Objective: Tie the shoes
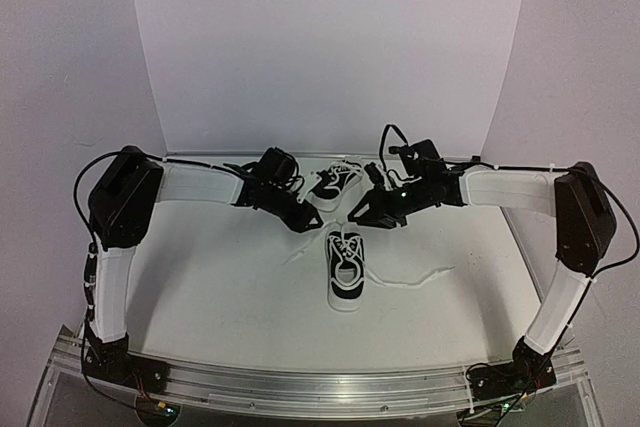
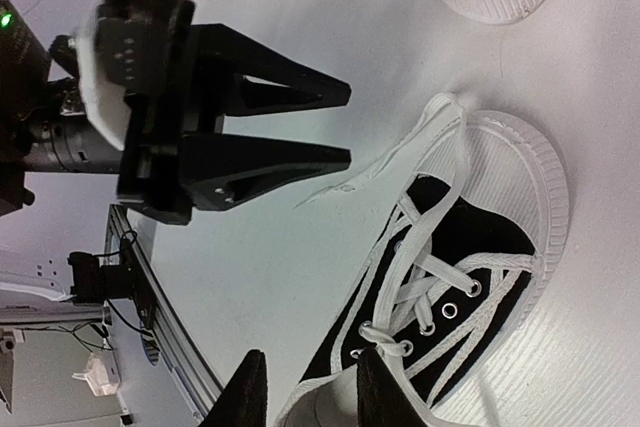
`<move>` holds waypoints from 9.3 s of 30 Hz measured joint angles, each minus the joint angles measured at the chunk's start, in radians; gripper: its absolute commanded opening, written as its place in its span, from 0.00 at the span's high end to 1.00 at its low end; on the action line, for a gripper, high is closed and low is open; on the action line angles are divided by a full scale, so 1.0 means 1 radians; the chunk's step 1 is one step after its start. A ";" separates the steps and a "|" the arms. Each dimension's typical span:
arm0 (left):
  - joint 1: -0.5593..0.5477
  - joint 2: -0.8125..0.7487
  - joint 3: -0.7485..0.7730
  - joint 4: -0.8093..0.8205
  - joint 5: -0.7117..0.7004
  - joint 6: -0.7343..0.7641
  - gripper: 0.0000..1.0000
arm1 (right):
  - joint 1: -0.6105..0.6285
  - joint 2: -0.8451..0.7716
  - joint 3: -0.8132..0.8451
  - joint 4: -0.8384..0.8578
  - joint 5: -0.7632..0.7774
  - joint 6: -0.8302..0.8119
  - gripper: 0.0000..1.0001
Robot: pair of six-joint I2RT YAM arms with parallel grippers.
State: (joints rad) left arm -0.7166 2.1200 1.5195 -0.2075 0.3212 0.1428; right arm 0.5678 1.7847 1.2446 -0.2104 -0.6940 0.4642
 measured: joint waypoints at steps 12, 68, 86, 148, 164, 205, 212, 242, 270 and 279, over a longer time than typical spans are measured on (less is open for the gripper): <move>-0.005 0.158 0.140 -0.065 -0.026 0.017 0.77 | -0.014 -0.015 0.000 -0.002 0.008 0.006 0.65; -0.020 -0.085 0.004 0.025 0.114 0.042 1.00 | -0.029 0.191 0.177 -0.086 0.092 -0.045 0.62; -0.022 -0.087 -0.055 0.023 0.107 0.056 1.00 | -0.038 0.179 0.202 -0.107 0.106 -0.067 1.00; -0.174 0.006 -0.004 0.133 0.131 -0.029 1.00 | -0.044 0.079 0.129 -0.120 -0.002 -0.049 0.83; -0.172 0.000 -0.063 0.183 0.121 -0.036 1.00 | -0.059 -0.027 0.033 -0.119 0.011 0.027 0.43; -0.171 -0.052 -0.077 0.182 0.033 -0.010 0.67 | 0.024 0.066 0.051 -0.019 -0.001 0.135 1.00; -0.171 -0.068 -0.077 0.177 0.018 -0.007 0.94 | 0.024 0.066 0.051 -0.018 0.003 0.135 1.00; -0.173 -0.068 -0.095 0.193 0.057 -0.001 1.00 | -0.050 -0.300 -0.351 -0.358 0.389 0.336 0.48; -0.173 -0.082 -0.154 0.240 0.099 0.026 1.00 | -0.059 0.024 -0.189 -0.335 0.647 0.301 1.00; -0.173 -0.092 -0.205 0.280 0.124 0.081 1.00 | -0.072 0.083 0.168 -0.342 0.568 0.195 1.00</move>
State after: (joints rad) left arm -0.8894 2.0277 1.3142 0.0721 0.4449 0.2239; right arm 0.4957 1.8675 1.4129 -0.5521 -0.1256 0.6595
